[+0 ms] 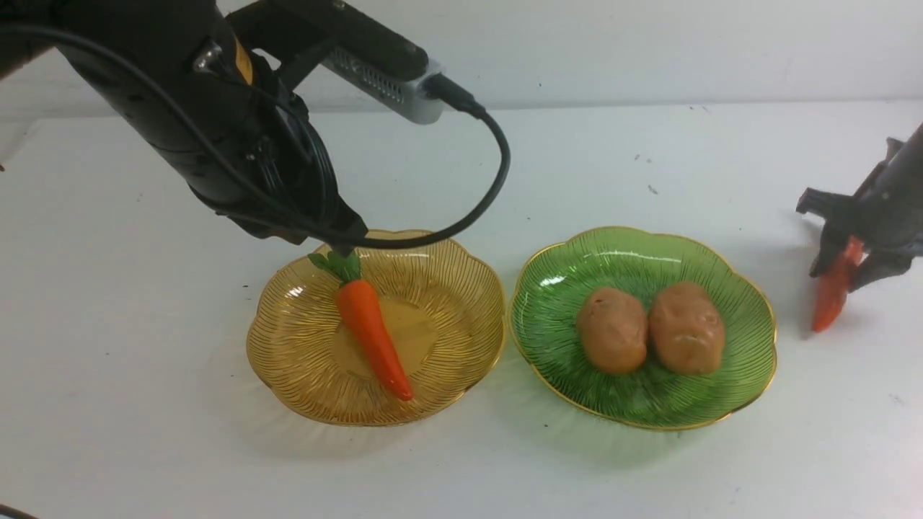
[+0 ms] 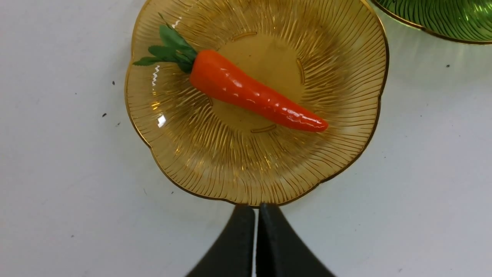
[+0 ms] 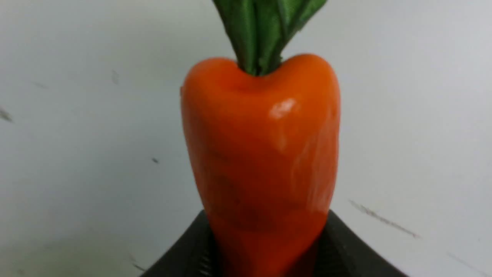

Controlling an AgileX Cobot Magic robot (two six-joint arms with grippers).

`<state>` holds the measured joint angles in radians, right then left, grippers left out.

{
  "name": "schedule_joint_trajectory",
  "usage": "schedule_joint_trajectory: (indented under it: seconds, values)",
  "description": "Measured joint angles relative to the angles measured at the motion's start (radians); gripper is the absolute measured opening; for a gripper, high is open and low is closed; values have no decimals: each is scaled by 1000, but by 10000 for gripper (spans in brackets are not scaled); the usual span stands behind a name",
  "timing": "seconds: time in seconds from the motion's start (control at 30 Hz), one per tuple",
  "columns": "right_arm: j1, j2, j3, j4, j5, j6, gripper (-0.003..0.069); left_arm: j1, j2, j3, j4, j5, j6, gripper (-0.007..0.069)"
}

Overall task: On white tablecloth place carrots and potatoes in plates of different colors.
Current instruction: 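Pick up the potato from the right side of the table and place it in a plate with the right gripper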

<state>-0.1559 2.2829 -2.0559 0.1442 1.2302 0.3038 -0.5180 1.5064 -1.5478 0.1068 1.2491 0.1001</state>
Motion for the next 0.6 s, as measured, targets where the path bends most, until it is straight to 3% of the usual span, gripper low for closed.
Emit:
schedule_joint_trajectory:
  seconds: [0.3, 0.43, 0.6]
  values:
    - [59, -124, -234, 105, 6, -41, 283, 0, -47, 2, 78, 0, -67, -3]
    - [212, -175, -253, 199, 13, -134, 283, 0, -109, 2, 132, 0, -100, -3]
    - [422, -156, -211, 190, 19, -173, 283, 0, -231, 3, 160, 0, -145, -3]
